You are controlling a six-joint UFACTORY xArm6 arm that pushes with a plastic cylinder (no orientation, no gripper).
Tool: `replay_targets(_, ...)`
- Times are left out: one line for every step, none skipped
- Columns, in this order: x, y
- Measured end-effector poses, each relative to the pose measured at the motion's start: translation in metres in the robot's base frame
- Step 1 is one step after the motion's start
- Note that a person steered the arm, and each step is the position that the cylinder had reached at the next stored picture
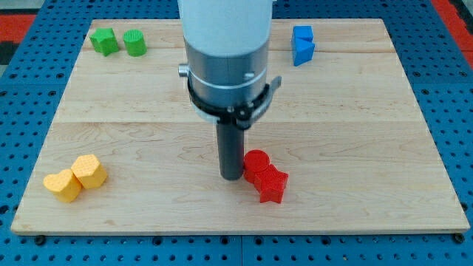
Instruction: Push the red blocks upwards of the board
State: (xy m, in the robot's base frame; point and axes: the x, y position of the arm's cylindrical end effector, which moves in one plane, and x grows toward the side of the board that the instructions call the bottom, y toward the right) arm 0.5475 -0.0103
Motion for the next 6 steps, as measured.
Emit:
replay_targets(0.005,-0.028)
replay_targets(0.057,-0.001)
replay_targets(0.070,0.042)
replay_targets(0.054,0.052)
replay_targets(0.025,0.054)
replay_targets(0.000,0.054)
